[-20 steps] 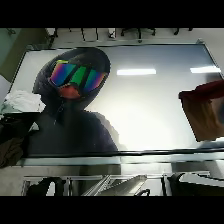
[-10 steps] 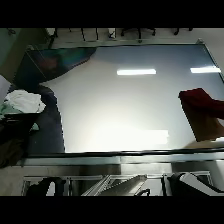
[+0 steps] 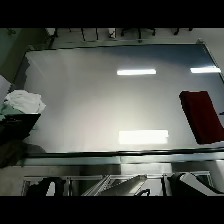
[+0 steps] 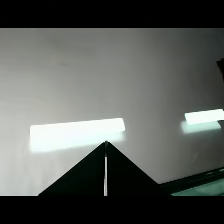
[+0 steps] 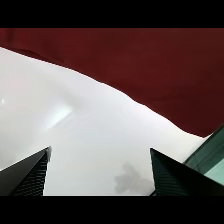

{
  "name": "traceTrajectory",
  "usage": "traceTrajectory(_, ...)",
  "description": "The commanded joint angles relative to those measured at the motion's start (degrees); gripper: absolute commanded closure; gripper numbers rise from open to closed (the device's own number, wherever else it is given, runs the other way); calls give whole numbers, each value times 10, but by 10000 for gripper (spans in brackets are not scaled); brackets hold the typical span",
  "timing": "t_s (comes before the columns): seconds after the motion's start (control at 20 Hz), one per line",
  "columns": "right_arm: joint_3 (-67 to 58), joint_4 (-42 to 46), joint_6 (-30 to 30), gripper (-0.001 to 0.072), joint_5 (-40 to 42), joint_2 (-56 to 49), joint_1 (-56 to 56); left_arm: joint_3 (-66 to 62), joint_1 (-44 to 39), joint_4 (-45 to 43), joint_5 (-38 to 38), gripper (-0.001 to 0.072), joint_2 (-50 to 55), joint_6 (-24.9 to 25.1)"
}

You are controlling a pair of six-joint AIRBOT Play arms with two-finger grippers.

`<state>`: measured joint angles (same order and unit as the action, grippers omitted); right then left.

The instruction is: Fold the shirts.

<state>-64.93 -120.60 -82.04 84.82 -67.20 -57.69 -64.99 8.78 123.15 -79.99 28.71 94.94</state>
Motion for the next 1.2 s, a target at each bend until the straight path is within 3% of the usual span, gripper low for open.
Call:
traceTrajectory(0.0,1,6,4,11,8,1,0,0,0,0,3,693,0,0)
traceTrajectory(0.05,1,-6,3,15,3,1,0,0,0,0,5,694,0,0)
traceTrajectory(0.1,1,-31,-5,134,-3,1,0,0,0,0,6,693,0,0)
traceTrajectory(0.15,1,-67,-28,440,-9,1,3,0,0,0,9,694,0,0)
traceTrajectory(0.2,1,-112,-59,665,-15,1,11,0,0,0,13,693,0,0)
traceTrajectory(0.3,1,-177,-96,673,-32,2,47,0,0,1,17,693,0,0)
traceTrajectory(0.4,1,-180,-132,693,-49,6,119,0,0,5,19,693,5,0)
traceTrajectory(0.5,19,-178,-169,693,-83,24,228,4,-1,37,18,693,27,0)
traceTrajectory(0.65,88,-143,-187,693,-201,67,450,65,-11,94,41,693,62,0)
traceTrajectory(0.85,139,-80,-171,693,-331,71,688,164,-144,88,136,693,110,0)
traceTrajectory(0.95,139,-78,-161,693,-360,66,728,176,-217,84,186,693,144,0)
traceTrajectory(1.15,139,-87,-161,693,-348,65,731,142,-293,83,200,693,223,0)
